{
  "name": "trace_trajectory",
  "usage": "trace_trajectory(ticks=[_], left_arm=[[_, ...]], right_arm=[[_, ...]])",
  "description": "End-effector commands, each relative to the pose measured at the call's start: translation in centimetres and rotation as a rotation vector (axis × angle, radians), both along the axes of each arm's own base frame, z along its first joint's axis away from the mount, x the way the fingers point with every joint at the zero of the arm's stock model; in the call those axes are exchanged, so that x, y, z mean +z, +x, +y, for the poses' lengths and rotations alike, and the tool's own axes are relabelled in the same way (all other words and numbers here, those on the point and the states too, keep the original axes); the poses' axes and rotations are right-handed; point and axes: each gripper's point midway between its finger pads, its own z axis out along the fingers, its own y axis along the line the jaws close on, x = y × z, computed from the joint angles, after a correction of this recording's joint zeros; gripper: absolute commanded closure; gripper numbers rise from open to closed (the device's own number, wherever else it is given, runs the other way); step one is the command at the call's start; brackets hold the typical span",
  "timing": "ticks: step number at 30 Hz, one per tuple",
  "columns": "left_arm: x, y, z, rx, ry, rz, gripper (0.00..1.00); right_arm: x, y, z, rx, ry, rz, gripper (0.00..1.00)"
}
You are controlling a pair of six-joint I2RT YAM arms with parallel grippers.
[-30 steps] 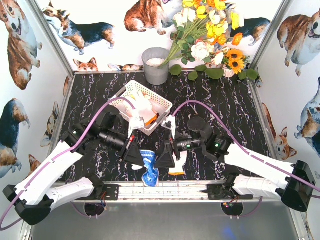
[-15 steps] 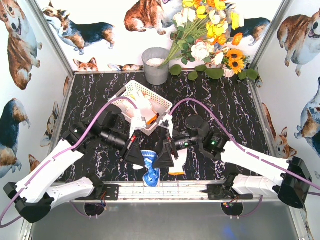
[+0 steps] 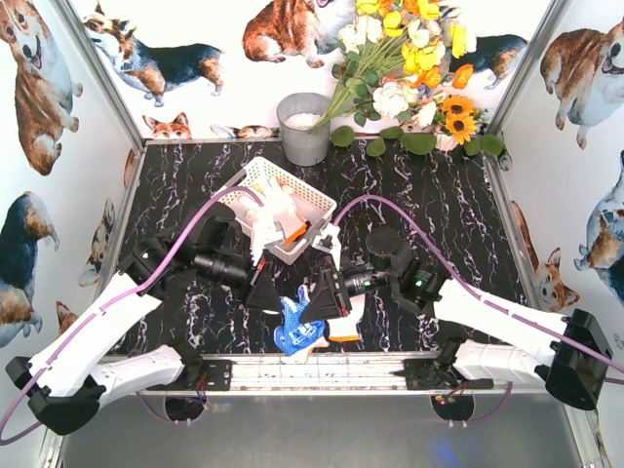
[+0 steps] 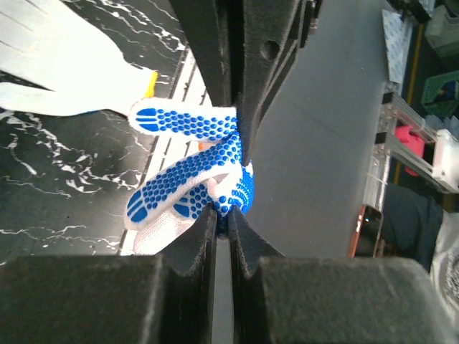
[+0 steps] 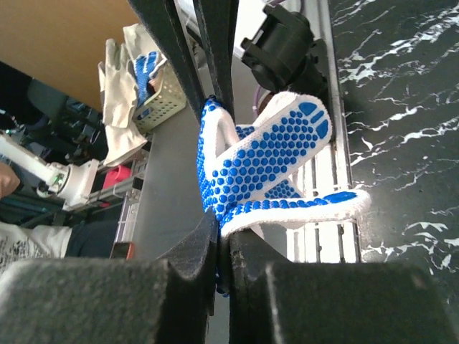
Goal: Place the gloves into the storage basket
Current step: Pick up the glove from the center of the board.
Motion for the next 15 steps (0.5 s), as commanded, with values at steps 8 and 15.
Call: trace_trajectory(ticks=[8,15], left_arm=[[-4.5,4.2,-0.1,0.208,0.115,-0.038,1.0],[-6.7,5.3,-1.1,0.238,0.127,0.001,0.95]], right_arm=[[-4.3,3.7,-1.5,-0.304,-0.194,0.054,1.0],[-6.9,4.0,-1.9,-0.369,-0.281,0.163,1.0]])
